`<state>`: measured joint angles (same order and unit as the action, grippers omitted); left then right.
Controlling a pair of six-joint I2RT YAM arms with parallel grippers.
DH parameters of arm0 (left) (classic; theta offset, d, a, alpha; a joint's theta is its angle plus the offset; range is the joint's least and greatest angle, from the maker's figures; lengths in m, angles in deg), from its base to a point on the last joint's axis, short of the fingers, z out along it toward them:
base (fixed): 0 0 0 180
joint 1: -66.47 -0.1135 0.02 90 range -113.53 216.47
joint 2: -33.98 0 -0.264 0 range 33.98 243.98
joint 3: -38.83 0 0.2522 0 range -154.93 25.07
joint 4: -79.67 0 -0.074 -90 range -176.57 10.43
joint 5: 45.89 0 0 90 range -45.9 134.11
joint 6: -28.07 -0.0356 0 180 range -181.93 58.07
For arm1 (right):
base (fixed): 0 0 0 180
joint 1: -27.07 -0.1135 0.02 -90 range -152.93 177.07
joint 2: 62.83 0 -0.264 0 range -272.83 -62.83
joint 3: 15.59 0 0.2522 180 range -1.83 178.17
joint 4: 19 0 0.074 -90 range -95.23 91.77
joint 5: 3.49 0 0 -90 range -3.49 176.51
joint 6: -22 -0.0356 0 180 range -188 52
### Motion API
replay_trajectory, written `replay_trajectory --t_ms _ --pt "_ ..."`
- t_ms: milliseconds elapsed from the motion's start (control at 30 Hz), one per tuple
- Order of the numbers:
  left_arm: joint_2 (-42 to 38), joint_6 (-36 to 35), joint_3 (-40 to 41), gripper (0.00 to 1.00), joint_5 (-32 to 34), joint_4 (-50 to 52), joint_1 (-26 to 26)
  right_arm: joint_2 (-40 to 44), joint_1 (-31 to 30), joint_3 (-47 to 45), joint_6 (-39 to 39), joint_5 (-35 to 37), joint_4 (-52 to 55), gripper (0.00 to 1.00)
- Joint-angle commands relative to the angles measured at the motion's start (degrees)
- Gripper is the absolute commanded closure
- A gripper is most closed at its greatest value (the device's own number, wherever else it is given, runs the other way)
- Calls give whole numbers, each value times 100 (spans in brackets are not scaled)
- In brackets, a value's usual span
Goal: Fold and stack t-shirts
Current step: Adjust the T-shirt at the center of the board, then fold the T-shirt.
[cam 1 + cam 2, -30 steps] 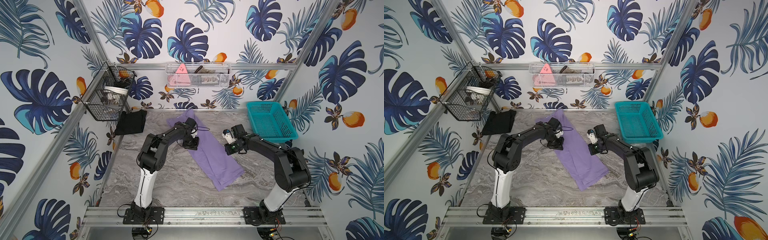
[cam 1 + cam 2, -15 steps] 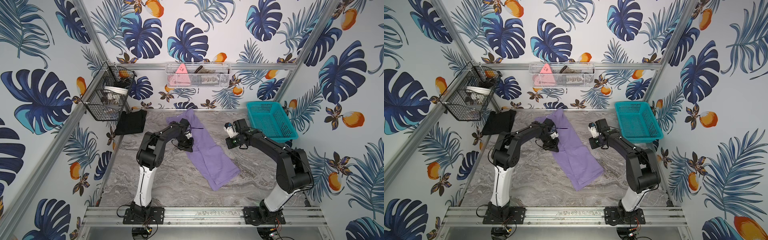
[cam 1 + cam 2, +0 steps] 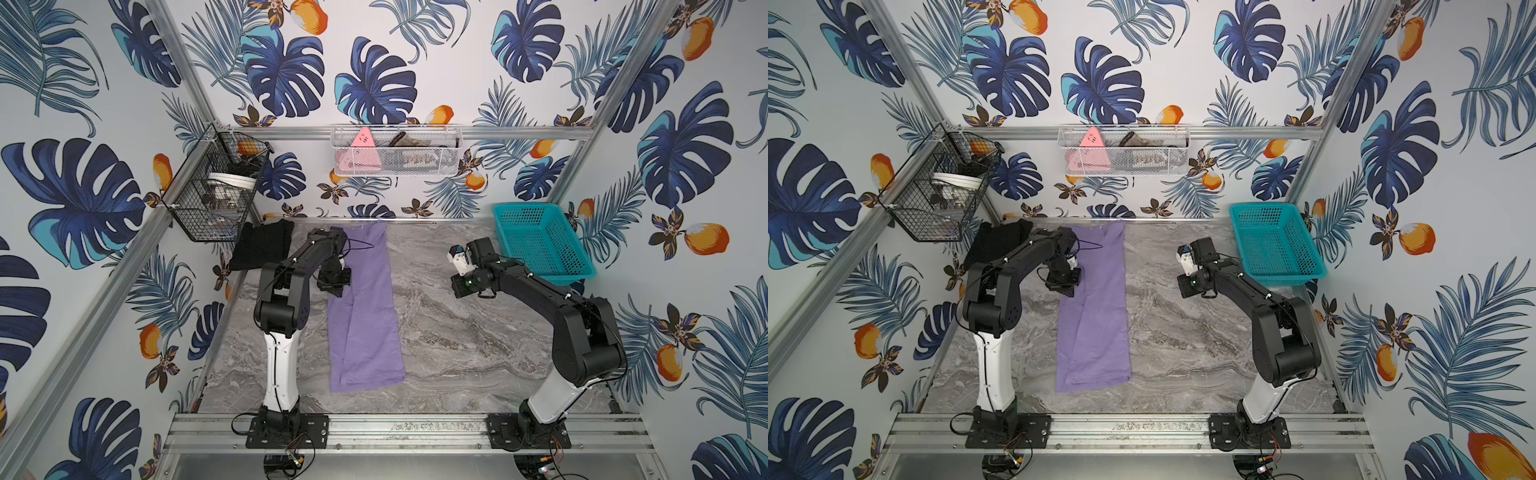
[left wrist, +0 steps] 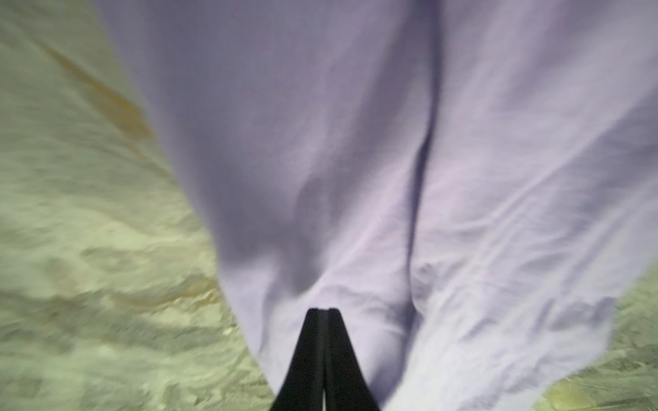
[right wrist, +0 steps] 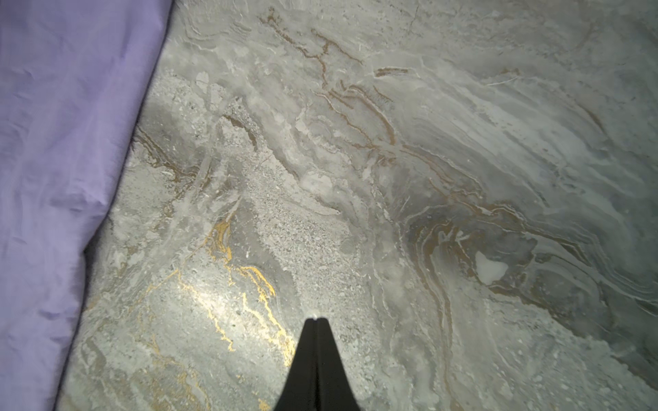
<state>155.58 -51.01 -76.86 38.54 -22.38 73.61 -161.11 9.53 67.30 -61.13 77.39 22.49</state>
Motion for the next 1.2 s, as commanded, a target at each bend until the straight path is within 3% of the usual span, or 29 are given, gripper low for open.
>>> replay_trajectory --t_ms 0,67,133,200,333,467,500,567,700,833,1167 --pt "-611 -124 117 53 65 324 23 108 -49 75 -476 -655 339 80" --pt "-1072 -40 541 46 -96 322 68 101 -190 27 -637 -1144 563 70" --pt "-1507 159 1214 54 -378 183 76 78 -430 -68 -771 -1575 717 64" --pt "-2002 297 2112 54 -654 -108 73 19 -710 -172 -1003 -2074 794 62" --pt "-2944 866 3522 41 -1191 -645 44 -35 -1371 -364 -1654 -2948 553 56" --pt "-3858 1668 4680 40 -1580 -938 34 56 -1681 -955 -2180 -3194 90 54" --pt "-4087 1839 4954 41 -1602 -984 40 73 -1691 -1060 -2247 -3209 32 54" --pt "-4545 2208 5529 55 -1734 -1027 30 128 -1691 -1234 -2367 -3202 30 52" --pt "-4738 2543 5834 51 -1608 -1021 252 138 -1715 -1450 -2576 -3508 38 36" --pt "-4814 2977 6241 50 -1377 -1122 549 74 -1929 -1672 -2806 -3579 -247 30" --pt "-4631 3307 6394 49 -990 -1105 657 -70 -2430 -2003 -3140 -3452 -731 25"
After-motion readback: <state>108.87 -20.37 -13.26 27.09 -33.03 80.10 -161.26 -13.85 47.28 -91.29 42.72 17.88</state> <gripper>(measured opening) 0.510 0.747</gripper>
